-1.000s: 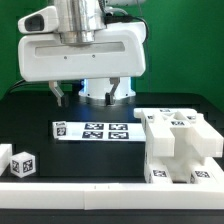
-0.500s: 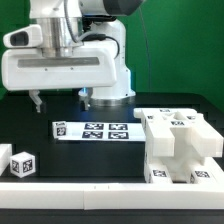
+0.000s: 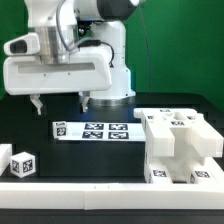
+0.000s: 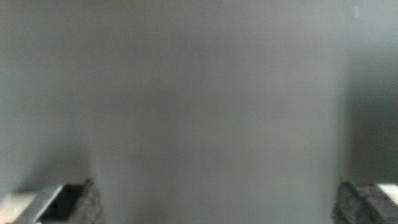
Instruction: Assemble chair
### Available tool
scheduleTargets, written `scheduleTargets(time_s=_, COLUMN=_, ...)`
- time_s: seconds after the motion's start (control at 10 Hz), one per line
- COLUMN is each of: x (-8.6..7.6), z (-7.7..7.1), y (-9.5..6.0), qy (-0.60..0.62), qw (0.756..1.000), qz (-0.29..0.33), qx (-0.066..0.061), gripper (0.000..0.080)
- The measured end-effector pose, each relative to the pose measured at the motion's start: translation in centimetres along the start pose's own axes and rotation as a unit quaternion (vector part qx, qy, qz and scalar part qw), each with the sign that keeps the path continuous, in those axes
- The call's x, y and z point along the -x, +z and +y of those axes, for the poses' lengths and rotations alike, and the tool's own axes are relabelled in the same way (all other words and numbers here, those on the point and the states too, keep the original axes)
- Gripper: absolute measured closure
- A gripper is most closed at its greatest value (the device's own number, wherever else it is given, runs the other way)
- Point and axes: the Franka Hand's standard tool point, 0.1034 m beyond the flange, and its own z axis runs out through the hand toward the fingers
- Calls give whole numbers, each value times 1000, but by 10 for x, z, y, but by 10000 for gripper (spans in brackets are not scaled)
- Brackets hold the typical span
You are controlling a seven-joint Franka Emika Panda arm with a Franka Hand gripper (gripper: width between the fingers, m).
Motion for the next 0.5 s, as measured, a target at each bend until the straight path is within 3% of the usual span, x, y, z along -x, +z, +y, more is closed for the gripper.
scheduleTargets(time_s=0.1, x=14, z=3, y=12, qy=9, qw=1000, qz=-4, qx=9, gripper=150)
scheduleTargets(time_s=0.2, x=18, z=5, y=15, qy=15, qw=1000, qz=5, qx=19, gripper=150)
scheduleTargets(time_s=0.5, x=19, z=4, y=16, qy=8, qw=1000, qz=1, qx=17, gripper=150)
